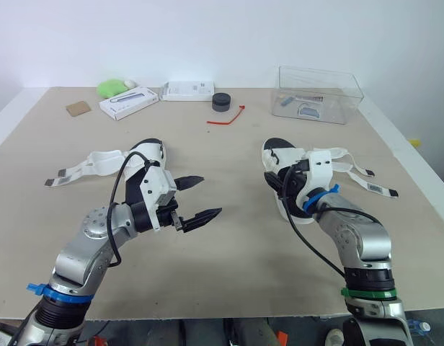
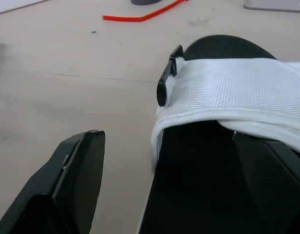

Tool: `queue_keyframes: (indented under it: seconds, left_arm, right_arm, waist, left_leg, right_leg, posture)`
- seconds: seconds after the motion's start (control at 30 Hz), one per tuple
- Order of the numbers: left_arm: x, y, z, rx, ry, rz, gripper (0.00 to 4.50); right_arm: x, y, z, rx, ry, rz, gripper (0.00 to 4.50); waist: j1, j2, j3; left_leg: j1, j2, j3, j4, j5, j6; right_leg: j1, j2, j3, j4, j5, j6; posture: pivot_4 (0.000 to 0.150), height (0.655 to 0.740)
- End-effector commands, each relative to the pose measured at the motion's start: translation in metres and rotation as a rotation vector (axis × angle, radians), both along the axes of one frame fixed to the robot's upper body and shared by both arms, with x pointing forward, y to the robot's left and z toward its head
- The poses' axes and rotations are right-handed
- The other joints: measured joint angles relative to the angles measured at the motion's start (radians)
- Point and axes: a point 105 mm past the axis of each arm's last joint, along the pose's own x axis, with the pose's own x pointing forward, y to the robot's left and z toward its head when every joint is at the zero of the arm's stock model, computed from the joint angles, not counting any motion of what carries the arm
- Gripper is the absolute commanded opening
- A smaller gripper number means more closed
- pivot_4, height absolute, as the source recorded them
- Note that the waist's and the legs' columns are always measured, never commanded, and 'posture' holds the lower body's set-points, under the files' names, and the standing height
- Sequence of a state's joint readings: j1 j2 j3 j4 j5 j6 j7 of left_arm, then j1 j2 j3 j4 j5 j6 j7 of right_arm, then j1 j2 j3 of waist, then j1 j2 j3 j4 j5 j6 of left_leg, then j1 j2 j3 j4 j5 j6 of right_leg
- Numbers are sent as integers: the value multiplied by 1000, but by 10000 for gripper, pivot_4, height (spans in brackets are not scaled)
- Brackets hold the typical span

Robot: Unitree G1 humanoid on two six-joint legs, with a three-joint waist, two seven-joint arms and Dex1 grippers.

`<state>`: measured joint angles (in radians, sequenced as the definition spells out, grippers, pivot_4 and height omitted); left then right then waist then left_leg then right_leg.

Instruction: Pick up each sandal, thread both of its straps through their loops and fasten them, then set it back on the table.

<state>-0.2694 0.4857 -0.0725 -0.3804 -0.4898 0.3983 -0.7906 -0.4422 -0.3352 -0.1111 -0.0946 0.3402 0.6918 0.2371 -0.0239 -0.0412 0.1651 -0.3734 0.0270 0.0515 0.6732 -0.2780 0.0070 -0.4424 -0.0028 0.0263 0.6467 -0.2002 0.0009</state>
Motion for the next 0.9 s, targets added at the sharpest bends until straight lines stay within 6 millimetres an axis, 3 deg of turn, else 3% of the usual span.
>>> queue_keyframes:
  seconds: [0.03,0.17,0.3,0.53,0.7,0.83,0.9]
  left_arm:
    - [-2,-1,6,-2,-46,14,44409]
    - [-1,-1,4,4,-48,33,44409]
    - [3,1,3,-3,-43,57,45000]
    - [3,2,3,1,-40,59,45000]
    - [6,6,4,5,-41,59,45000]
    - [5,16,5,25,-37,31,45000]
    - [4,23,7,44,-37,14,45000]
  right_arm:
    - [6,1,15,-21,-77,-17,45000]
    - [8,3,12,-8,-85,-40,45000]
    - [11,6,11,-20,-108,-47,35272]
    - [13,11,7,-28,-123,-23,634]
    - [12,19,8,-30,-138,65,634]
    - [-6,43,20,-46,-171,355,634]
    - [-28,57,25,-84,-174,587,634]
  waist:
    - [0,0,0]
    - [0,0,0]
    - [0,0,0]
    - [0,0,0]
    - [0,0,0]
    - [-2,0,0]
    - [-1,1,1]
  left_leg:
    - [0,0,0,0,0,0]
    - [0,0,0,0,0,0]
    - [0,0,0,0,0,0]
    - [0,0,0,0,0,0]
    - [0,0,0,0,0,0]
    - [0,0,0,0,0,0]
    - [0,1,0,0,0,0]
  right_leg:
    - [0,0,0,0,0,0]
    - [0,-1,0,0,0,0]
    - [0,0,0,0,0,0]
    - [0,-1,0,0,0,0]
    - [0,0,0,0,0,0]
    - [0,0,0,0,0,0]
    - [0,1,0,0,0,0]
  posture:
    - [1500,7400]
    - [1500,7400]
    - [1500,7400]
    - [1500,7400]
    - [1500,7400]
    - [1500,7400]
    - [1500,7400]
